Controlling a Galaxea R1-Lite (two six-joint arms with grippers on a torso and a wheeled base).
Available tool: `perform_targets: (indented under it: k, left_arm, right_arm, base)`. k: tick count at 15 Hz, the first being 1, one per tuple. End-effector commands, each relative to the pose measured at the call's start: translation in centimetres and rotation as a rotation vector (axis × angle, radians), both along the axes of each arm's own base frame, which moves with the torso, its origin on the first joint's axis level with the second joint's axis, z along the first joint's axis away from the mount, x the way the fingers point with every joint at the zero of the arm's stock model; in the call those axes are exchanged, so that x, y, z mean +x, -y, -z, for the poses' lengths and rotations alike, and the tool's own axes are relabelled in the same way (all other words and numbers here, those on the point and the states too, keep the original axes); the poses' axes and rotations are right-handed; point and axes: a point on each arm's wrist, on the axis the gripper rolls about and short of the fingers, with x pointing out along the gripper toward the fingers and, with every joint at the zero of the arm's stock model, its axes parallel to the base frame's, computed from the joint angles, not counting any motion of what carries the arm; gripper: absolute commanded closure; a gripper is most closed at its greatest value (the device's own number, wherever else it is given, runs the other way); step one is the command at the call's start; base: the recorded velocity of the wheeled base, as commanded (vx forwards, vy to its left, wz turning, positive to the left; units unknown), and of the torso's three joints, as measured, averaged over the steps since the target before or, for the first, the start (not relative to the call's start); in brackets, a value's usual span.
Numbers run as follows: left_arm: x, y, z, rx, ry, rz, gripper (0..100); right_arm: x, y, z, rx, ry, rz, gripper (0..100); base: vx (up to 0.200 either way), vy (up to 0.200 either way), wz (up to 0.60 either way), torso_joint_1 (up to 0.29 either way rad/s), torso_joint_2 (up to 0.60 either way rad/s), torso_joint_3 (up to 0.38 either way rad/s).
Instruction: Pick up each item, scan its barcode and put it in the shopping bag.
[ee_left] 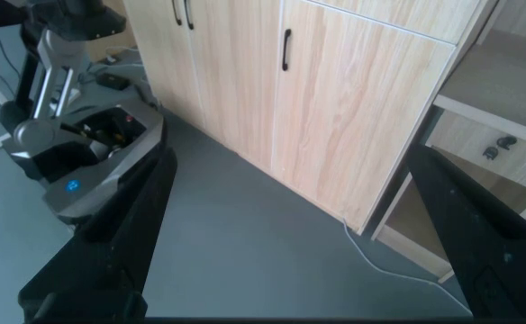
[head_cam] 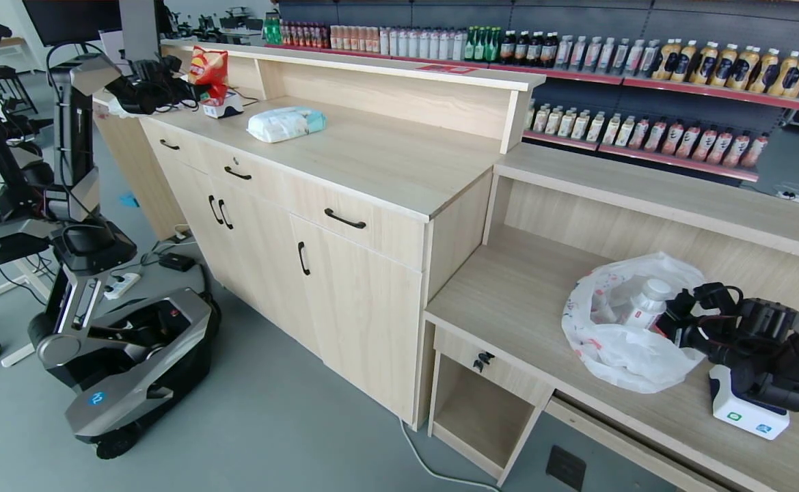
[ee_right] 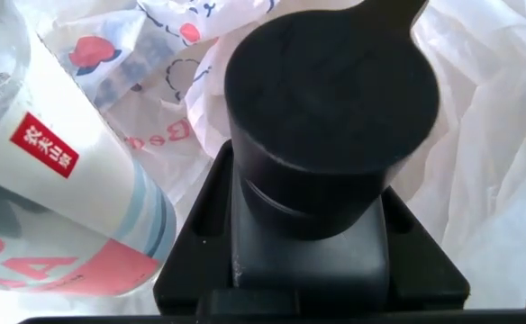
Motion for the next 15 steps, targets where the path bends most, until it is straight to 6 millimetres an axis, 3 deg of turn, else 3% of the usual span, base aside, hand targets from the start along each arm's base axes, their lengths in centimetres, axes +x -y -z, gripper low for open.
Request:
perform_targets:
  k: [1,13,14,15]
  left_arm:
    - [0.00,0.00,0.00,0.000,0.000,-0.001,0]
    - [0.00,0.00,0.00,0.000,0.000,-0.001,0]
    - [0.00,0.00,0.00,0.000,0.000,-0.001,0]
    - [0.00,0.00,0.00,0.000,0.000,-0.001,0]
  right_arm:
    - [-0.01,-0.01,0.06,0.001,-0.002,-0.001,100]
    - [-0.74,0.31,0.96,-0.011,-0.028,-0.014,100]
    - [-0.80,0.28,0.90,-0.010,-0.030,-0.014,0]
    - [-0.91,0.23,0.59,-0.011,-0.028,-0.014,0]
  base:
    - [0.000,0.000,0.00,0.000,0.00,0.000]
    - [0.000,0.000,0.00,0.000,0.00,0.000]
    - [0.000,0.000,0.00,0.000,0.00,0.000]
    - [0.000,0.000,0.00,0.000,0.00,0.000]
